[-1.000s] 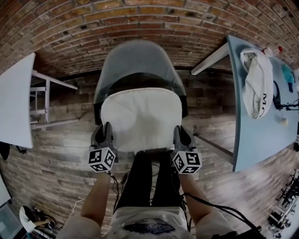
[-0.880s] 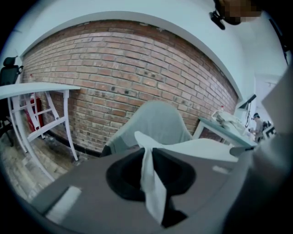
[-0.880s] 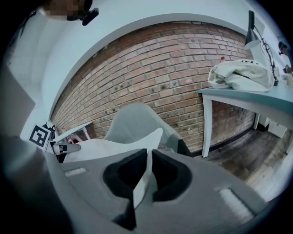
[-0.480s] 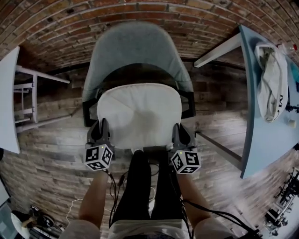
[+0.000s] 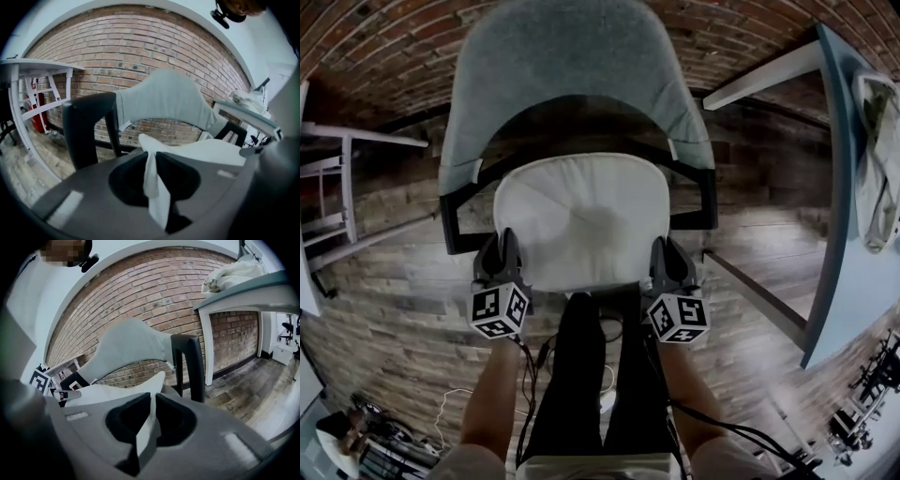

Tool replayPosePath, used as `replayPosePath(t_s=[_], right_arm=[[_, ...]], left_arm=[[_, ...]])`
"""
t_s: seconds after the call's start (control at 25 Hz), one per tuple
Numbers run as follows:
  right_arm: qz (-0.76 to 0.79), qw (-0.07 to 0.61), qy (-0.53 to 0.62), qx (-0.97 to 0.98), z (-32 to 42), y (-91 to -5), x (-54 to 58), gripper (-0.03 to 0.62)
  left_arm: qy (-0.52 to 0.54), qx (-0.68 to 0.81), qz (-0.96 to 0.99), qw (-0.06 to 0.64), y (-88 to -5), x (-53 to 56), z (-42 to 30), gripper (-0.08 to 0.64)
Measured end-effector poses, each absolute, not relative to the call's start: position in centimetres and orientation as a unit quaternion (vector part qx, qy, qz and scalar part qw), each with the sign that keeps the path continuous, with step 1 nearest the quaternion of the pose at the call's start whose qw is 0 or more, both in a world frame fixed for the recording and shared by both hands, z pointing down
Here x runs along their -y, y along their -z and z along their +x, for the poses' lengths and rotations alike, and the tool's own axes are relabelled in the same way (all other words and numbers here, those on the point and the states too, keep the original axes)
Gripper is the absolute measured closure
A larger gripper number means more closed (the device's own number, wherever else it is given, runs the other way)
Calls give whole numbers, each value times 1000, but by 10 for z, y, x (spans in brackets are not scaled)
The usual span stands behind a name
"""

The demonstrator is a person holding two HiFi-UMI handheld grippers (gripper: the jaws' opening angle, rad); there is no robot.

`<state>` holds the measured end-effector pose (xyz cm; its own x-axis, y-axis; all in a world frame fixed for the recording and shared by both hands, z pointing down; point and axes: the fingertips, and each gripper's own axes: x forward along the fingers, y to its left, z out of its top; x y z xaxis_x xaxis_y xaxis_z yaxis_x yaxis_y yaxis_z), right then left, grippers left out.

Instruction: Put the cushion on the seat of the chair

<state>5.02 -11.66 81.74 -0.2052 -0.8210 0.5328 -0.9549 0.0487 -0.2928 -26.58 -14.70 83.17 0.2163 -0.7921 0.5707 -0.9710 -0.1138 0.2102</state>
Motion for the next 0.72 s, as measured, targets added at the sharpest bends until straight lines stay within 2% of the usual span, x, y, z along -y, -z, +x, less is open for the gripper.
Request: replayPosePath(t_s=[0.72], right_arm=[[629,154,-304,699,80,-892,110,558]], left_arm=[[-230,624,692,279,-909,139,-284,520]])
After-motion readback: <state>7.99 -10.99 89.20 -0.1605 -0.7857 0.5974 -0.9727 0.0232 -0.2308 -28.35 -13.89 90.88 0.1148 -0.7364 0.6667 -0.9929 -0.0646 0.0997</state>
